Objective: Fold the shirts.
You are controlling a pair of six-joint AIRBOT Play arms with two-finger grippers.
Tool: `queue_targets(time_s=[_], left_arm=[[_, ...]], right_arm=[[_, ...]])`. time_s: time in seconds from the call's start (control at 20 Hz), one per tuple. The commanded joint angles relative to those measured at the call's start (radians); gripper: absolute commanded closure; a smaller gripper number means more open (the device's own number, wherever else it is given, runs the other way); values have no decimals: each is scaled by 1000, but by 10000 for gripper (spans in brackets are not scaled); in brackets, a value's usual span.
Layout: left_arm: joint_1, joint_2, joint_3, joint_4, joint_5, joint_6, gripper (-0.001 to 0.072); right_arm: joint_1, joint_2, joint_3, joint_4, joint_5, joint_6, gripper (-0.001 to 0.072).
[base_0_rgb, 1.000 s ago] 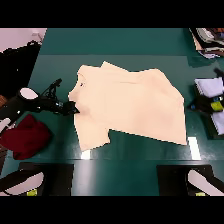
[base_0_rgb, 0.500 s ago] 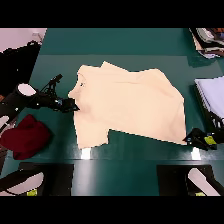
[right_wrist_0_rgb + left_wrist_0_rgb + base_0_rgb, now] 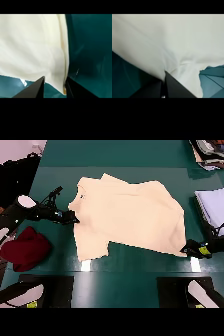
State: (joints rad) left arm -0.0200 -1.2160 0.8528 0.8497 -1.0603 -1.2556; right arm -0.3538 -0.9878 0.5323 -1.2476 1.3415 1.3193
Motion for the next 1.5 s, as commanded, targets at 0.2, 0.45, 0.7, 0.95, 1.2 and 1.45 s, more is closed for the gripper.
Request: queue_targets(time_s=[0.2, 0.45, 0.7, 0.95, 1.2, 1.45], left_arm=[[0, 57, 12, 15, -14, -1, 683], [0, 242, 215, 147, -90, -64, 682], [0, 351, 675, 208, -157, -110, 682], [0, 352, 1189, 211, -179, -153, 682], [0, 353, 1400, 209, -120, -211, 683], [0, 345, 1223, 209, -100, -215, 683]], right_arm=[[101, 1, 15, 0, 20, 0, 696], [153, 50, 289, 103, 69, 0, 697], [156, 153, 790, 180, -2, 0, 697], [157, 204, 1249, 98, -97, 0, 697], [156, 183, 1511, -41, -17, 22, 697], [157, 66, 1547, -47, 129, 63, 698]])
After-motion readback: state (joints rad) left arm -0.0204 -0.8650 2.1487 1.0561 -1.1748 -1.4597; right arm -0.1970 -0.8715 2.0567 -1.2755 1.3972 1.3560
